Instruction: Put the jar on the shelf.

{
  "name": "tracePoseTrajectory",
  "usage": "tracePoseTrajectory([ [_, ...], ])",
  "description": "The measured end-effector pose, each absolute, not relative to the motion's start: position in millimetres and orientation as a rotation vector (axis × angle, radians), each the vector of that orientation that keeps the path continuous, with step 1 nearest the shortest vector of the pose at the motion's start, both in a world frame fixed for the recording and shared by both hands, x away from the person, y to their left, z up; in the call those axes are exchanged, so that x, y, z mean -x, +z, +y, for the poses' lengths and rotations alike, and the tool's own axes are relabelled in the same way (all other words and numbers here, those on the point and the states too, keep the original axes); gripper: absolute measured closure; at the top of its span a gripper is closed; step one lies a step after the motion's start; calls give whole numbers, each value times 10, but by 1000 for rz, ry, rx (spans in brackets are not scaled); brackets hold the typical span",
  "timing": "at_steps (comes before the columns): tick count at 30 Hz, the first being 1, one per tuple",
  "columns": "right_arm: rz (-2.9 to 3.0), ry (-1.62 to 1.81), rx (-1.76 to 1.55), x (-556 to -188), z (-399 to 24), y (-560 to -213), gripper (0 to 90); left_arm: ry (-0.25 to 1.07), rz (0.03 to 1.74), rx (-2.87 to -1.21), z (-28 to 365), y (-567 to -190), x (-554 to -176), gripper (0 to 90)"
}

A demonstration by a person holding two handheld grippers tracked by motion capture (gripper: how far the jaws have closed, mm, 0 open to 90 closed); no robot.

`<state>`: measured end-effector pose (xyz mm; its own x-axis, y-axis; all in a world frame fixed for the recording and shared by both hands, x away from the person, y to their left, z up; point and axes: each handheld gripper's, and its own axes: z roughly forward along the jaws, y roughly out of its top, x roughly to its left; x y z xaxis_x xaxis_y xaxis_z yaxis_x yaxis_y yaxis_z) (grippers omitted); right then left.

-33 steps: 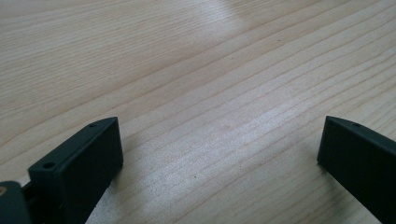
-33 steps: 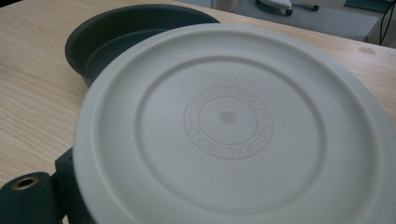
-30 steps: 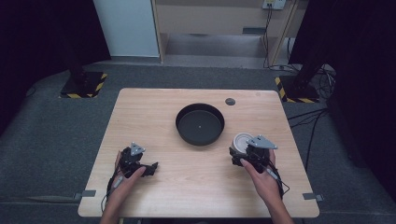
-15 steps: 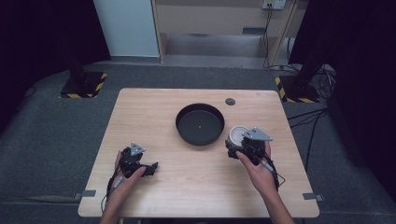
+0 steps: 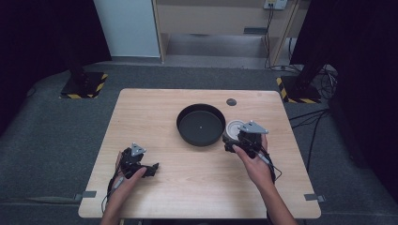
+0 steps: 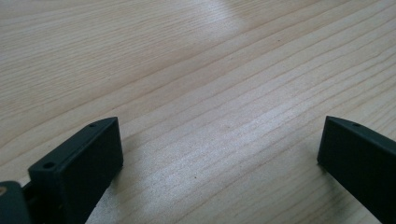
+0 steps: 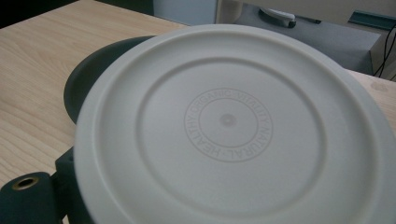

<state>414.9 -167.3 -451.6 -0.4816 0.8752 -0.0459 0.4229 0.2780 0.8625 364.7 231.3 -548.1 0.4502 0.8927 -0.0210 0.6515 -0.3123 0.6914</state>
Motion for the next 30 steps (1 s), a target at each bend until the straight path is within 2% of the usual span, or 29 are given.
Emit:
tracePoseTrajectory([
  [30, 2047, 1123, -1138, -4370, -1382, -4467, 99, 491, 1286, -2069, 2313, -5481, -3647, 0],
])
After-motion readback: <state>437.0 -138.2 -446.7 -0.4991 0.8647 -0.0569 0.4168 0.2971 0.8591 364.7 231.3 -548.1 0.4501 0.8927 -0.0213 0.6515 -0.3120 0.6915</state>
